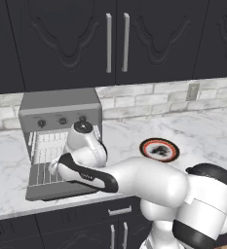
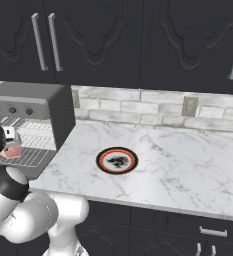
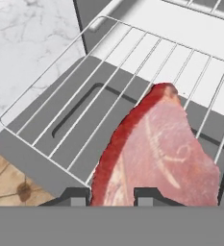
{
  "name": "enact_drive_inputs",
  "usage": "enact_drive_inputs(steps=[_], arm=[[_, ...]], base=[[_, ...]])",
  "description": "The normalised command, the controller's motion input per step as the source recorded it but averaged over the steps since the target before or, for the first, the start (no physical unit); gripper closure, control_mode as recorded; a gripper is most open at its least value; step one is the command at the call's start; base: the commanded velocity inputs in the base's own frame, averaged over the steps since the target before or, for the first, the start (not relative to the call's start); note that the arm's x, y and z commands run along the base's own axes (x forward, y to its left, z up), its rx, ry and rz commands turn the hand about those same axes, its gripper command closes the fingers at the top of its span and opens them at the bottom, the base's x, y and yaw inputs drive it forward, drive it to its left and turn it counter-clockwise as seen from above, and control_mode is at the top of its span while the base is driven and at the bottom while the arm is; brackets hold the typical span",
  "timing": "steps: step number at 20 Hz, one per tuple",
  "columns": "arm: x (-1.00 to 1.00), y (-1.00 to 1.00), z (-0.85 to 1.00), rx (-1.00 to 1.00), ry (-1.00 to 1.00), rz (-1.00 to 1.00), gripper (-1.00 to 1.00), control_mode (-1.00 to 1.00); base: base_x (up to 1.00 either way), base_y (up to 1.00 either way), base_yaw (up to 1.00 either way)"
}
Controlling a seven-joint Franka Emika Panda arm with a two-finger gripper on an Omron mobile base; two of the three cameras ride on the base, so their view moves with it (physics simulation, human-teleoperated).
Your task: Open the toaster oven door. Place the bread on the top rack in the toaster oven and place the steak on the bottom rack.
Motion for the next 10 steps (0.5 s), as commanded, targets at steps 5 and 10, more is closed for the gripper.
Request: enact_drive_inputs(steps=[5, 10], arm=[[0.00, 0.01, -0.10, 0.00, 0.00, 0.00, 1.00, -1.00], [0.00, 0.00, -0.23, 0.00, 0.00, 0.00, 1.00, -1.00]], base=[[0.00, 0.00, 0.00], [0.00, 0.00, 0.00]])
